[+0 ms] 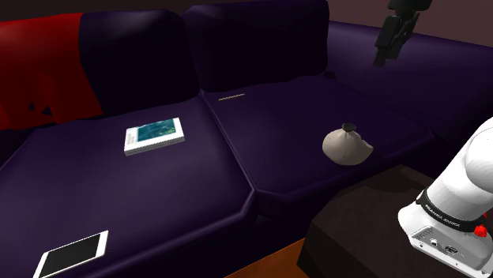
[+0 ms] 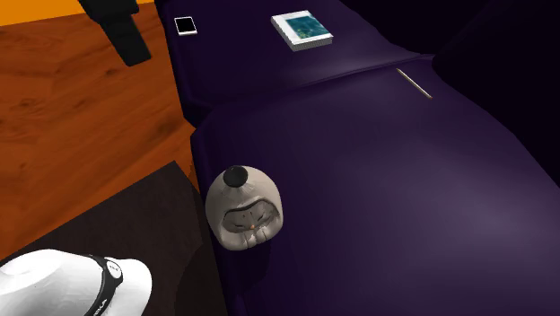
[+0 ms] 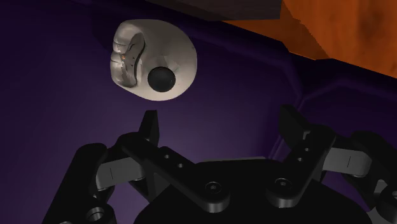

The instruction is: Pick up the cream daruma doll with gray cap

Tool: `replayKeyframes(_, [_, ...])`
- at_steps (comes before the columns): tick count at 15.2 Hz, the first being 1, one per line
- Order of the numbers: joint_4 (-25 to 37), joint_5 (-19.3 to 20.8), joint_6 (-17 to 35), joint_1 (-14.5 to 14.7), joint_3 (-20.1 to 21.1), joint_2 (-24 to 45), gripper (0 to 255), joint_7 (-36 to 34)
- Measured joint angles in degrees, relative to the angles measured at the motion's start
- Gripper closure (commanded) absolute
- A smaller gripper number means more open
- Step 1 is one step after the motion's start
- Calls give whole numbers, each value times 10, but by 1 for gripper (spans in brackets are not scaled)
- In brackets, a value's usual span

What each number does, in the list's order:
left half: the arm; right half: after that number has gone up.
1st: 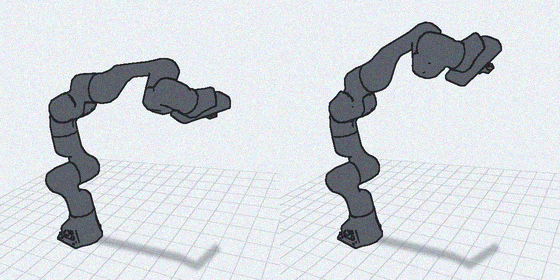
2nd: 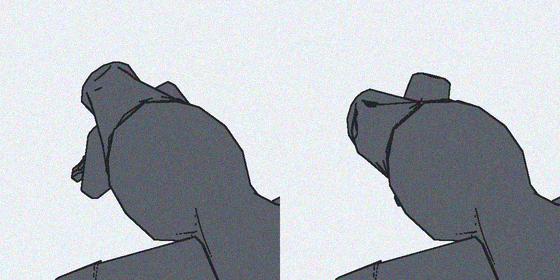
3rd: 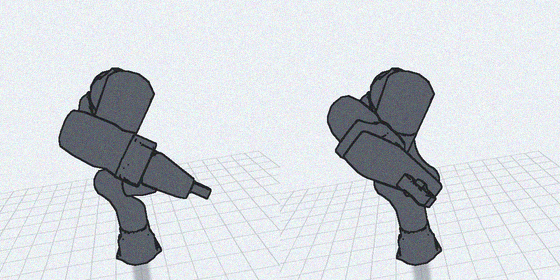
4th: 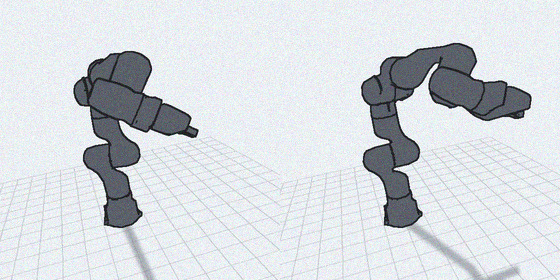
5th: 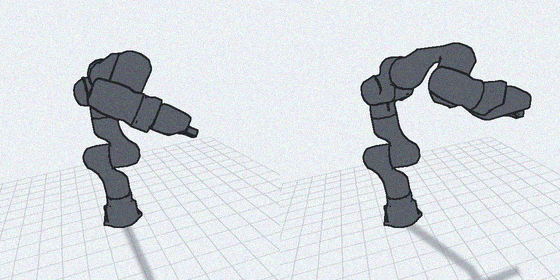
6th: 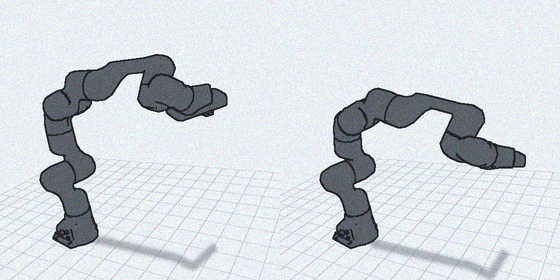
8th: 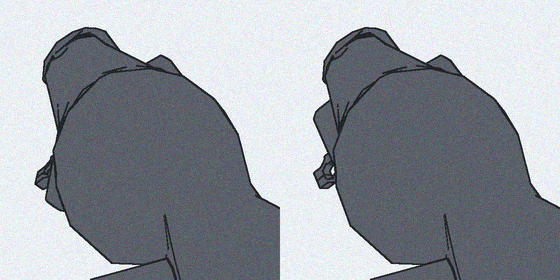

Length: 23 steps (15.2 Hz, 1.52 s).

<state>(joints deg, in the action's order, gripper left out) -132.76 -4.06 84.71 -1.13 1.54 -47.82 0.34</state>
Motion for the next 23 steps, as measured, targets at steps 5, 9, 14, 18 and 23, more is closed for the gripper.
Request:
replayKeyframes(5, [-57, 6, 53, -3, -9, 0, 0, 14])
replayKeyframes(9, [-128, 17, 123, -9, -26, 1, 0, 37])
replayKeyframes(14, [-203, 27, 229, -17, -42, 36, 0, 61])
replayKeyframes(18, [-241, 32, 318, -21, -56, 90, 0, 79])
replayKeyframes(23, [-268, 34, 371, -22, -62, 116, 0, 87])
